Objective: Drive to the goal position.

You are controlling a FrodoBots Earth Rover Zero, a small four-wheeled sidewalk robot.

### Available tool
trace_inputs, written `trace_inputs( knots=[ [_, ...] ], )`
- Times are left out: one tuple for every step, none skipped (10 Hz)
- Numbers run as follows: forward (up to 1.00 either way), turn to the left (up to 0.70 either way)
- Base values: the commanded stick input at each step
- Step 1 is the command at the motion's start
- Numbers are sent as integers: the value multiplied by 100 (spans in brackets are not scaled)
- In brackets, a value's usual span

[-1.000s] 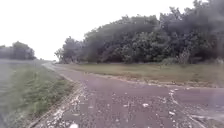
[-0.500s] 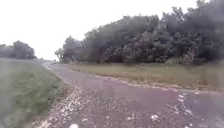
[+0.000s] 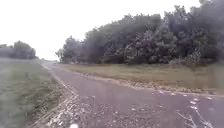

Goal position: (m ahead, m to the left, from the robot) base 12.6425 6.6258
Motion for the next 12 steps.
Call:
trace_inputs(
  knots=[
    [70,35],
    [70,35],
    [70,28],
    [70,21],
    [70,14],
    [70,6],
    [70,0],
    [70,0],
    [70,0],
    [70,0],
    [70,0],
    [70,0]
  ],
)
